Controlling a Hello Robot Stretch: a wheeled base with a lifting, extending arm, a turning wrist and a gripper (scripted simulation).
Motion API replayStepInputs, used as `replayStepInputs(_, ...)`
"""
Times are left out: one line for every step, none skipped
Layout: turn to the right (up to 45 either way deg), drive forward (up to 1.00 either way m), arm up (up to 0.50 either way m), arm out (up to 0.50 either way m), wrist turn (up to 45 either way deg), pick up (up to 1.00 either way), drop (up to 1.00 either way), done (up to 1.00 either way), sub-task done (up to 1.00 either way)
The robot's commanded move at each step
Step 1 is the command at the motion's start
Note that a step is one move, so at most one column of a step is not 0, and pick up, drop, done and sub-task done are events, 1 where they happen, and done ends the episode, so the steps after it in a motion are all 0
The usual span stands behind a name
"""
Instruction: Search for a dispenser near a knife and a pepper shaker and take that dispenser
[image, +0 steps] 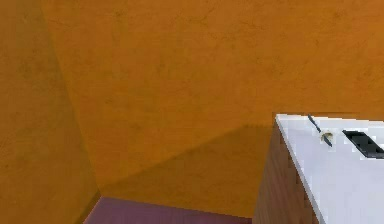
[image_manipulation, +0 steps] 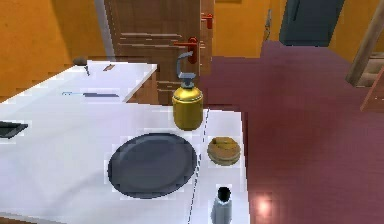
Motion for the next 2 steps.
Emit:
replayStepInputs(0.0, 0.00, 0.50, 0.00, 0.0, 0.00, 0.00, 0.00, 0.00)
replayStepInputs(0.0, 0.00, 0.38, 0.00, 0.0, 0.00, 0.00, 0.00, 0.00)
